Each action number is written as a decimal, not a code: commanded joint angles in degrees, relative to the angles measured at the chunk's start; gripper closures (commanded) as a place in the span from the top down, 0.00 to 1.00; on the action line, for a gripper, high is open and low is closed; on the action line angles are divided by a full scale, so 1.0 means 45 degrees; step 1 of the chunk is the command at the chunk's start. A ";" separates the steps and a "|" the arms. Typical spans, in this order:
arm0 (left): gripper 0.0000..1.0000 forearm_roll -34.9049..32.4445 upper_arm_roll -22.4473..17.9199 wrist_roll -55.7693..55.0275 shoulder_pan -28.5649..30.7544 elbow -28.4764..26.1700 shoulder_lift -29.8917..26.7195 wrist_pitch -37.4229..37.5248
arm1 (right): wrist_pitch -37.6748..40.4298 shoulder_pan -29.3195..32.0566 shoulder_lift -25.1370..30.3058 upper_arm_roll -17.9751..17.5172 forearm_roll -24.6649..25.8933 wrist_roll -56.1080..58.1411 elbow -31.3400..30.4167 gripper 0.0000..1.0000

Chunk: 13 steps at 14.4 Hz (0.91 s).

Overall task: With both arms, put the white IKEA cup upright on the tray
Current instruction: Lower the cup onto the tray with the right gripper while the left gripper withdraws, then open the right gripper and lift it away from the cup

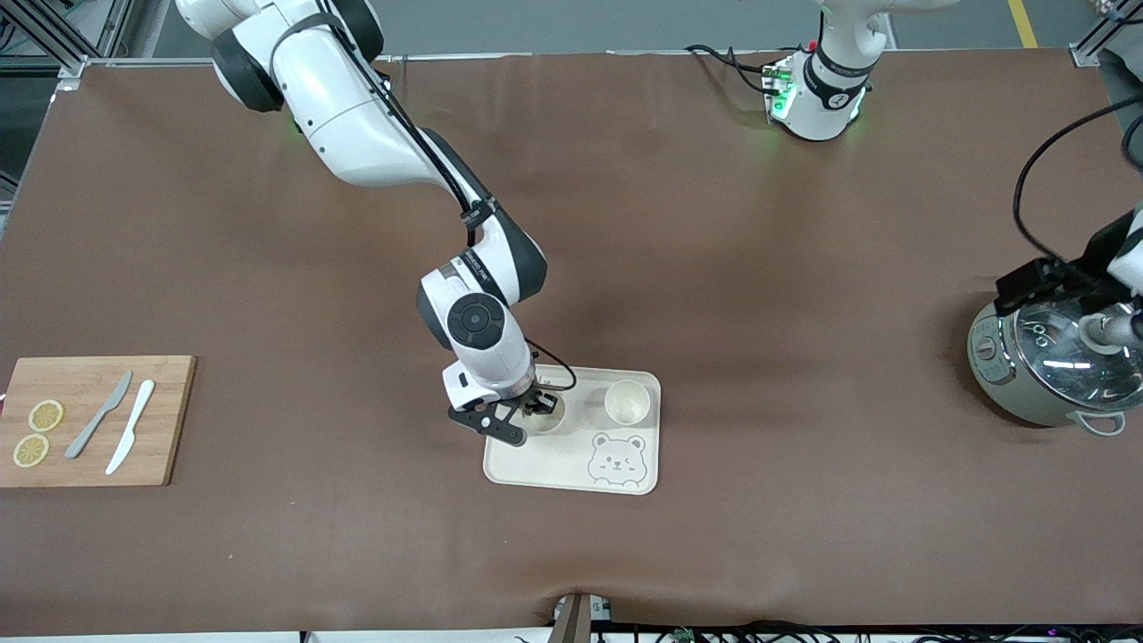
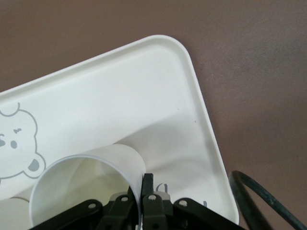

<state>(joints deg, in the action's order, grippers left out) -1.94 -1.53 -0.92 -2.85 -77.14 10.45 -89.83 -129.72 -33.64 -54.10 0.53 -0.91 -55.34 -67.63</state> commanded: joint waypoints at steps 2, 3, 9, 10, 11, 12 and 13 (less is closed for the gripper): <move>1.00 0.0236 0.0124 0.0069 0.0125 -0.1099 -0.1538 0.0158 | 0.0134 -0.0045 -0.0205 0.0078 0.0281 -0.0320 0.0459 0.00; 1.00 0.0352 0.0124 -0.0125 0.0125 -0.1101 -0.1618 0.0177 | 0.0154 -0.0045 -0.0205 0.0078 0.0281 -0.0300 0.0459 0.19; 1.00 0.0744 0.0456 -0.1220 0.0106 -0.1120 -0.1755 0.0177 | 0.0154 -0.0045 -0.0147 0.0078 0.0807 -0.0300 0.0439 1.00; 1.00 0.0744 0.0514 -0.1201 0.0125 -0.1120 -0.1736 0.0177 | 0.0193 -0.0025 -0.0108 0.0078 0.0808 -0.0281 0.0439 1.00; 1.00 0.0744 0.0515 -0.1201 0.0125 -0.1120 -0.1716 0.0177 | 0.0270 0.0014 -0.0049 0.0078 0.0808 -0.0261 0.0439 1.00; 1.00 0.0744 0.0515 -0.1162 0.0125 -0.1140 -0.1716 0.0177 | 0.0348 0.0072 0.0106 0.0078 0.0808 -0.0222 0.0439 1.00; 1.00 0.0744 0.0515 -0.1046 0.0145 -0.1159 -0.1716 0.0197 | 0.0369 0.0111 0.0301 0.0059 0.0808 -0.0183 0.0439 1.00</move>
<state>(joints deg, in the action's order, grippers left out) 0.21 0.33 -5.89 -2.89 -81.65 3.39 -88.86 -129.58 -33.61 -54.08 1.02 1.37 -55.45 -66.61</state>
